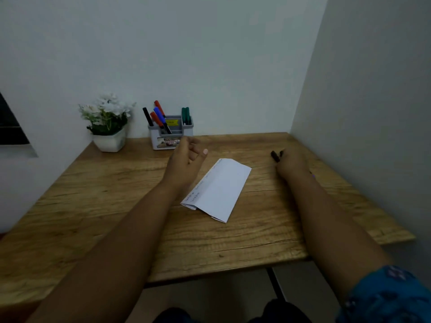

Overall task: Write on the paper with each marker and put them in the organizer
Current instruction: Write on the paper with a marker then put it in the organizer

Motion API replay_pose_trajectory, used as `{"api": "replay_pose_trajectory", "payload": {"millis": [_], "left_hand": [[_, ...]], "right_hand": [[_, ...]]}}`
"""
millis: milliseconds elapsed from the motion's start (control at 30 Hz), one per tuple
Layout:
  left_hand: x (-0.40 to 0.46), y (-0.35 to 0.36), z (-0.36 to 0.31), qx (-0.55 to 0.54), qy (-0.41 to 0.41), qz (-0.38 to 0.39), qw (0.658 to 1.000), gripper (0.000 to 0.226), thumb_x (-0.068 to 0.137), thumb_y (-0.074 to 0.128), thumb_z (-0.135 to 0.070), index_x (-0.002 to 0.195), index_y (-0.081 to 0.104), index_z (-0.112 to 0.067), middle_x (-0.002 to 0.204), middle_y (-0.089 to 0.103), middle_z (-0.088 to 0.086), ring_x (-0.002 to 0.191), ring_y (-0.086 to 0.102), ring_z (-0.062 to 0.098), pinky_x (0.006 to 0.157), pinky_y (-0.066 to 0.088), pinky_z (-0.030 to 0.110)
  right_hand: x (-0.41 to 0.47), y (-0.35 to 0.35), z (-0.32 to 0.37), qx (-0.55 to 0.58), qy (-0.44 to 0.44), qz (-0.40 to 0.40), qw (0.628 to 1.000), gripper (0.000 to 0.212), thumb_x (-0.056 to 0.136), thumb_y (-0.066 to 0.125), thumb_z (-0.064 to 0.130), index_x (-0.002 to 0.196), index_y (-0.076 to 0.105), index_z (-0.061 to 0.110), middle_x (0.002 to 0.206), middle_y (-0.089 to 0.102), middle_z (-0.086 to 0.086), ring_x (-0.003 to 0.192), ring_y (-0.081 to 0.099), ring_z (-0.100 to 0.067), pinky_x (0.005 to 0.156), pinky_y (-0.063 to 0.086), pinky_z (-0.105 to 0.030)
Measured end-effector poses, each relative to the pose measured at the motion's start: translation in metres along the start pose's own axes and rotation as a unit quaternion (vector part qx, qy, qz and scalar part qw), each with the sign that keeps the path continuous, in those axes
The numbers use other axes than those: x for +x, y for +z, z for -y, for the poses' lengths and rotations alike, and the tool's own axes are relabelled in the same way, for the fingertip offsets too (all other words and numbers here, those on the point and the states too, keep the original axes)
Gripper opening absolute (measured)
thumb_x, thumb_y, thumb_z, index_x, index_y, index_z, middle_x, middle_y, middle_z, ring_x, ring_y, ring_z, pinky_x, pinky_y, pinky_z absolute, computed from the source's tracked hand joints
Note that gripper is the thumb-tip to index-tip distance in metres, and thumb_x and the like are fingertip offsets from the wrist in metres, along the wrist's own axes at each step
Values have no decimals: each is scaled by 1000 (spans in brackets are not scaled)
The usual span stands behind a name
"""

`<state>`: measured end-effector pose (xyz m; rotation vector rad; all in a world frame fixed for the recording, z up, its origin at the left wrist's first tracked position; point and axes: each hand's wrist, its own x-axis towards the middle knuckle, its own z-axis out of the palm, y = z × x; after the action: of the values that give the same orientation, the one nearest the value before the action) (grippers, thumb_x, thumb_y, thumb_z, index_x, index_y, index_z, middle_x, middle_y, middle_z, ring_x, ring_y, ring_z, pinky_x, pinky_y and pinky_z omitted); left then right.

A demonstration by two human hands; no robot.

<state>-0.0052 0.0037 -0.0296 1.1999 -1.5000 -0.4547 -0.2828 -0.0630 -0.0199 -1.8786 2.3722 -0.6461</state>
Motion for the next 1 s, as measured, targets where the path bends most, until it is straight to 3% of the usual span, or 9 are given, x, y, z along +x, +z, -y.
{"api": "replay_pose_trajectory", "payload": {"millis": [100, 200, 333, 400, 500, 700, 867, 933, 1000], "left_hand": [[5, -7, 4, 19, -8, -14, 1000, 15, 94, 58, -25, 108, 53, -27, 89, 56, -8, 74, 49, 1, 67, 43, 22], [3, -10, 3, 130, 31, 23, 991, 22, 93, 58, -17, 112, 56, -26, 92, 56, -11, 83, 53, 0, 70, 45, 21], [-1, -3, -10, 300, 179, 62, 935, 41, 92, 58, -12, 132, 52, -19, 126, 55, 0, 116, 48, 16, 97, 40, 28], [0, 0, -16, 342, 168, 112, 918, 35, 95, 53, -22, 130, 52, -15, 126, 56, 4, 117, 48, 22, 98, 42, 36], [2, -5, -20, 377, 105, 171, 904, 21, 99, 42, -32, 103, 56, -16, 101, 61, 5, 96, 55, 24, 81, 47, 40], [3, -12, -26, 424, 121, 207, 873, 23, 98, 42, -39, 104, 53, -19, 99, 63, 4, 81, 53, 16, 66, 40, 33], [7, -19, -26, 477, 137, 182, 849, 38, 94, 45, -52, 107, 58, -19, 102, 66, 4, 89, 60, 21, 67, 44, 32], [7, -25, -22, 445, 113, 176, 871, 45, 88, 50, -60, 110, 58, -22, 102, 66, -1, 89, 60, 18, 65, 40, 29], [6, -36, -15, 373, 42, 167, 911, 56, 78, 61, -65, 118, 56, -27, 109, 65, -4, 94, 62, 14, 71, 45, 28]], "right_hand": [[-5, 2, 8, -27, -30, 28, 999, 16, 91, 58, 7, 104, 66, 4, 101, 67, -14, 92, 63, -27, 82, 53, -35], [-22, -1, 31, -45, -139, 21, 989, 19, 91, 54, 7, 107, 63, 7, 104, 60, -9, 90, 56, -22, 78, 47, -31], [-62, 9, 74, -45, -405, -15, 913, 24, 91, 53, 6, 115, 54, 9, 116, 50, -10, 87, 49, -18, 74, 46, -30], [-72, 15, 93, -32, -457, -25, 888, 25, 95, 47, 9, 118, 54, 7, 116, 52, -12, 90, 53, -23, 75, 48, -36], [-68, 12, 101, -41, -497, -34, 866, 17, 98, 45, 15, 109, 57, 12, 106, 61, -8, 88, 58, -23, 71, 47, -38], [-67, 13, 91, 6, -552, -52, 832, 25, 101, 42, 30, 97, 61, 15, 87, 67, -2, 73, 60, -22, 60, 47, -40], [-66, 2, 87, 70, -532, 16, 844, 41, 99, 32, 50, 126, 58, 35, 100, 72, 5, 82, 65, -17, 67, 51, -37], [-67, 4, 86, 59, -519, 22, 852, 41, 100, 32, 49, 137, 46, 42, 109, 71, 5, 89, 65, -17, 70, 51, -36], [-65, 7, 82, 49, -479, 55, 875, 46, 102, 37, 34, 144, 27, 53, 107, 67, 3, 88, 60, -16, 71, 48, -35]]}}
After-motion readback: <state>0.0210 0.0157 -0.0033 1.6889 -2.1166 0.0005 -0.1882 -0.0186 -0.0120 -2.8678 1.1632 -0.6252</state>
